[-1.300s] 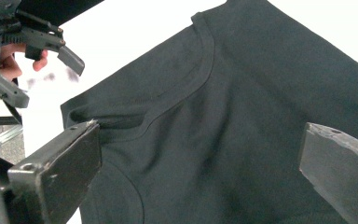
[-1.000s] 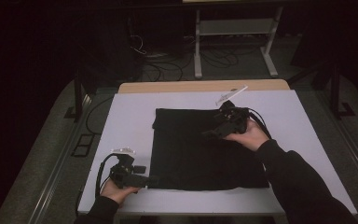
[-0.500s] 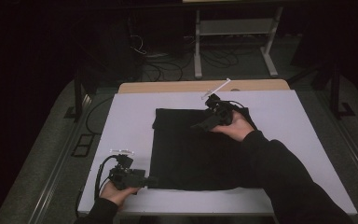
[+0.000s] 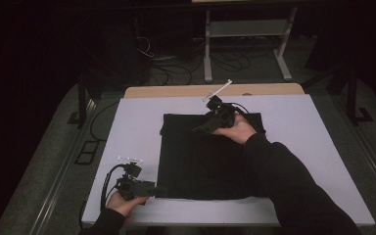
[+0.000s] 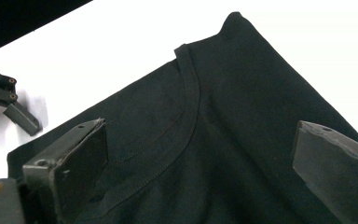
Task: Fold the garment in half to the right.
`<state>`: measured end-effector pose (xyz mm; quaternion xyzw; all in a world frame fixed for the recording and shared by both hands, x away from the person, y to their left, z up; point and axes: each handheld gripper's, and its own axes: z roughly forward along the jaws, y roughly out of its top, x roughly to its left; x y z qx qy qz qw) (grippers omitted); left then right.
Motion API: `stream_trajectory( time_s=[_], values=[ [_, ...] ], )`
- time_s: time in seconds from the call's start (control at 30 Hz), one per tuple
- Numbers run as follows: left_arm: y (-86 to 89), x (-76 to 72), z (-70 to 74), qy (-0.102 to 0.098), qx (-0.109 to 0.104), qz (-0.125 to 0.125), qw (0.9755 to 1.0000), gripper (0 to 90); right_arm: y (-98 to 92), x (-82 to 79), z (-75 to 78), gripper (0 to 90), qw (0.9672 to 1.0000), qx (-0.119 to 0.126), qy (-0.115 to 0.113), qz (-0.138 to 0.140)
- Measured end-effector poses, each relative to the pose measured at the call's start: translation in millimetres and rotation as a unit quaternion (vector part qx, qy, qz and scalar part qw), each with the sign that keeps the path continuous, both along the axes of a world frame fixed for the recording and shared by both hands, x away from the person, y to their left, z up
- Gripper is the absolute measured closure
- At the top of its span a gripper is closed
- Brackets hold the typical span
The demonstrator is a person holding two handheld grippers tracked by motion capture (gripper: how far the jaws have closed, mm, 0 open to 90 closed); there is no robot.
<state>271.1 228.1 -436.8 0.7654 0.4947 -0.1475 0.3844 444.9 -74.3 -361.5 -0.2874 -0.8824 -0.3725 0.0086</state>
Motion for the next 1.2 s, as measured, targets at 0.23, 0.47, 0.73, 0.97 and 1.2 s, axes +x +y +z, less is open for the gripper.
stream_trajectory(
  time_s=[0.23, 0.47, 0.73, 0.97, 1.2],
  values=[
    [-1.8, 0.7, -0.1, 0.005, 0.002, 0.003, 1.0000, 18.1, 5.6, 5.6, -0.6, 3.8, 1.0000, 0.006, 0.001, 0.000],
    [-5.3, 0.9, -1.6, -0.005, 0.017, -0.003, 0.9998, 38.1, 11.5, 10.3, -0.7, 5.2, 0.9999, 0.015, -0.001, -0.001],
    [-11.8, 1.4, -2.6, -0.017, 0.049, -0.002, 0.9986, 62.4, 19.0, 18.0, -4.3, 7.0, 0.9999, 0.013, 0.004, -0.003],
    [-10.5, 3.4, -4.2, -0.010, 0.064, 0.004, 0.9979, 84.3, 31.5, 24.3, -3.1, 8.2, 0.9999, -0.004, -0.007, 0.009],
    [-10.6, 3.9, -3.0, -0.011, 0.063, -0.002, 0.9979, 85.7, 49.5, 28.4, -3.4, 10.1, 0.9991, -0.022, -0.026, 0.027]
  ],
)
